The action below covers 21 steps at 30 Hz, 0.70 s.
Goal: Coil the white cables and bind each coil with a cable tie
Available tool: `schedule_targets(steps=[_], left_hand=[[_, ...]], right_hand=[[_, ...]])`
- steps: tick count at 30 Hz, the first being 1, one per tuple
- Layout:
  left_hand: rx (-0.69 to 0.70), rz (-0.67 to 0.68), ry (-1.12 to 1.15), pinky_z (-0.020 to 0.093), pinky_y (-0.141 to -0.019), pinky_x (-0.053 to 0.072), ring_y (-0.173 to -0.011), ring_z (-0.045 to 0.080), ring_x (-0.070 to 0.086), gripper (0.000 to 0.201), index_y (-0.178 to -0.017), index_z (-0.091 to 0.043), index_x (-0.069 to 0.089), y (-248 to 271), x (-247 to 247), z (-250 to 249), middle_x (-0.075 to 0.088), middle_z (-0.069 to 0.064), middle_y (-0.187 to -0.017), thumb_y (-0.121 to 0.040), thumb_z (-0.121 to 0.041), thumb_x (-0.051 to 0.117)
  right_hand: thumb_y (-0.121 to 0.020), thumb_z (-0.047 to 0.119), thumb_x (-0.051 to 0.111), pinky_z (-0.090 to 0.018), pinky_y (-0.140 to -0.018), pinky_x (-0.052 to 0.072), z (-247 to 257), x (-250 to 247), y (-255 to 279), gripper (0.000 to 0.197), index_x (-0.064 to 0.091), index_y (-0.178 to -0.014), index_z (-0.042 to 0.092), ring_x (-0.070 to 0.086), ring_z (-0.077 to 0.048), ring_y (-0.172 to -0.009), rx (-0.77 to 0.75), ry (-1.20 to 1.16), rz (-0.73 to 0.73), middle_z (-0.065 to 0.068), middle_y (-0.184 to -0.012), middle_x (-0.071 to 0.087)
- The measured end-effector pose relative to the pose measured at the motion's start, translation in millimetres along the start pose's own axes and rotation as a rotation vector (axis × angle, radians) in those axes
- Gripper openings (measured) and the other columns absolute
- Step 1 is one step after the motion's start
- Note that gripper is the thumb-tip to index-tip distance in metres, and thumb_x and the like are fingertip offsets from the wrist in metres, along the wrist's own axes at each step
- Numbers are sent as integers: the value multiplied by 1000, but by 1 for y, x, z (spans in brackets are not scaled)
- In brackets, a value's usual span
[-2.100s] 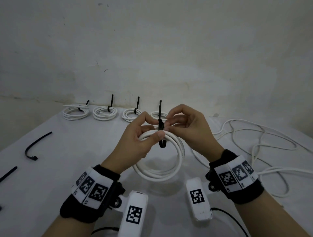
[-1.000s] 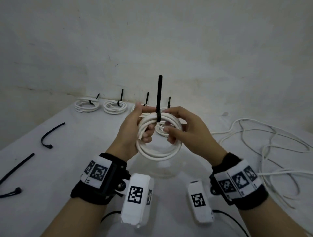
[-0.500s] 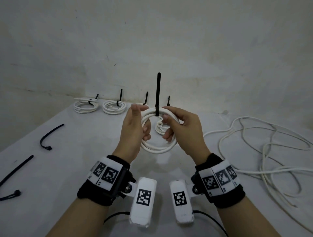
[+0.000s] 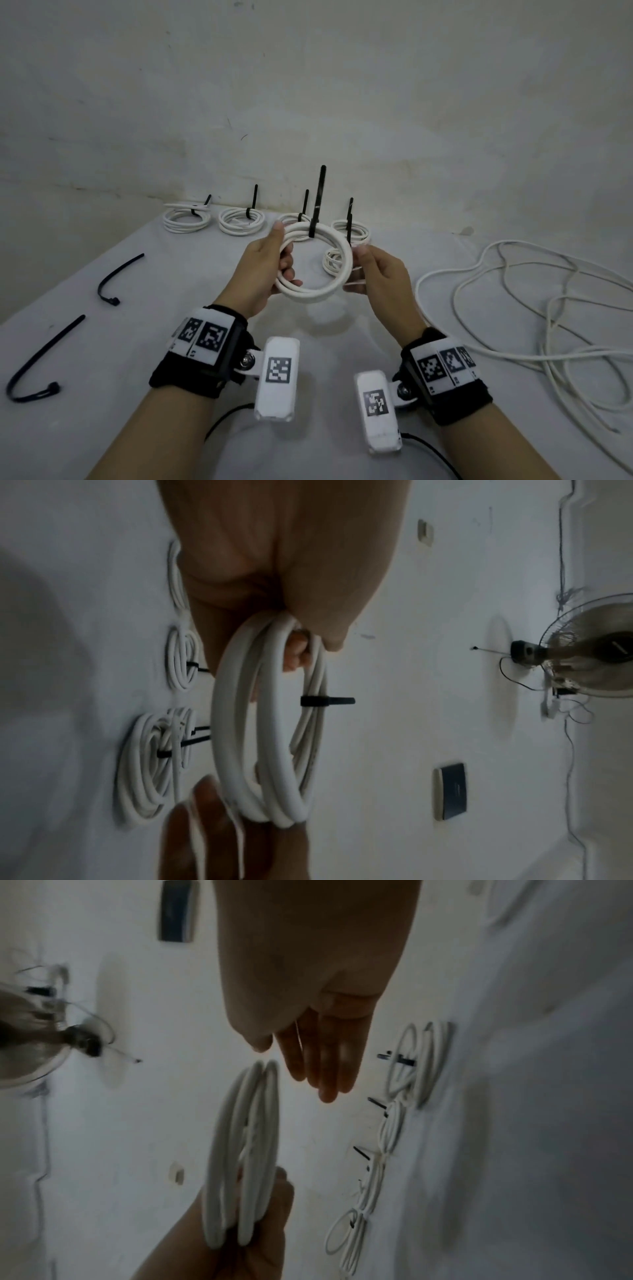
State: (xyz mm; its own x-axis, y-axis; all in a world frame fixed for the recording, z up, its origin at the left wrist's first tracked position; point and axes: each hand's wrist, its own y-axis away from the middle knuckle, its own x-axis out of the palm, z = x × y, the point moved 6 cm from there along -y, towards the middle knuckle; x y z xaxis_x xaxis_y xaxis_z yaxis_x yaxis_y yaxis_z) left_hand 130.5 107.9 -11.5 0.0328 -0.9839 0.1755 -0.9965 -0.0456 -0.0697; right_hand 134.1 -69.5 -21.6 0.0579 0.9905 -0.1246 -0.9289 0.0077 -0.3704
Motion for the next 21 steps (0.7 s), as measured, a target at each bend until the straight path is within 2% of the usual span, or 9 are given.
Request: schedule_targets(steps=[3, 5, 7, 9, 11, 14, 17, 19, 21], left_hand=[[-52, -48, -32, 22, -43, 48, -37, 8, 41, 46, -73, -12, 51, -20, -11, 5, 39, -4, -48, -101, -44, 34], [-85, -73, -83, 24, -48, 49, -35, 7, 41, 47, -74, -11, 54, -38, -17, 12, 39, -3, -50, -101, -44, 33], [-128, -100, -143, 25, -53, 43, -34, 7, 41, 50, -73, -11, 55, -57, -23, 21, 39, -3, -51, -101, -45, 32], [-190, -135, -223, 24, -53, 38, -39, 10, 43, 53, -71, -11, 55, -79, -34, 35, 41, -2, -50, -100, -48, 31], [-236, -153, -326, 26, -53, 38, -49, 16, 45, 58, -70, -11, 57, -98, -46, 50, 53, 1, -53, -98, -55, 30], [-206, -182, -520, 30, -54, 37, -60, 25, 52, 63, -78, -3, 64, -115, -52, 60, 65, 16, -87, -100, -49, 27], [-129, -241, -706, 34, -73, 45, -90, 36, 62, 61, -96, 9, 61, -123, -48, 60, 66, 22, -97, -103, -39, 24], [-80, -241, -771, 40, -87, 47, -101, 38, 61, 62, -104, 9, 59, -131, -42, 58, 65, 24, -108, -103, -39, 21], [-61, -189, -837, 41, -96, 42, -110, 39, 57, 65, -114, 8, 56, -137, -34, 55, 60, 26, -120, -102, -45, 20]], right_hand=[[-94, 9, 54, -24, -72, 54, -20, 2, -3, 26, 68, -79, 26, 65, -2, -71, -38, 266, 138, 7, -76, 68], [-88, 6, 60, -7, -76, 45, -31, 7, 0, 24, 70, -87, 28, 59, 13, -77, -13, 442, 281, 15, -86, 66], [-85, 8, 64, 3, -78, 37, -41, 10, 6, 25, 72, -104, 22, 56, 18, -85, 27, 552, 414, 14, -102, 65], [-85, 10, 66, 0, -90, 35, -51, 10, 7, 34, 67, -118, 17, 55, 8, -102, 58, 581, 489, 12, -117, 60], [-86, 11, 66, -1, -93, 33, -55, 9, 7, 35, 65, -121, 18, 52, 4, -110, 85, 553, 497, 14, -122, 56], [-87, 13, 66, 3, -89, 32, -58, 10, 5, 31, 67, -116, 22, 52, 5, -110, 94, 536, 493, 17, -124, 55], [-87, 15, 65, -5, -95, 34, -59, 10, 6, 29, 68, -114, 24, 53, 4, -113, 87, 530, 495, 16, -127, 56], [-87, 15, 65, -9, -98, 35, -60, 10, 5, 28, 69, -113, 24, 53, 3, -112, 89, 520, 489, 16, -126, 56], [-87, 15, 65, -12, -99, 36, -61, 10, 4, 26, 70, -111, 25, 54, 3, -112, 85, 517, 487, 18, -123, 56]])
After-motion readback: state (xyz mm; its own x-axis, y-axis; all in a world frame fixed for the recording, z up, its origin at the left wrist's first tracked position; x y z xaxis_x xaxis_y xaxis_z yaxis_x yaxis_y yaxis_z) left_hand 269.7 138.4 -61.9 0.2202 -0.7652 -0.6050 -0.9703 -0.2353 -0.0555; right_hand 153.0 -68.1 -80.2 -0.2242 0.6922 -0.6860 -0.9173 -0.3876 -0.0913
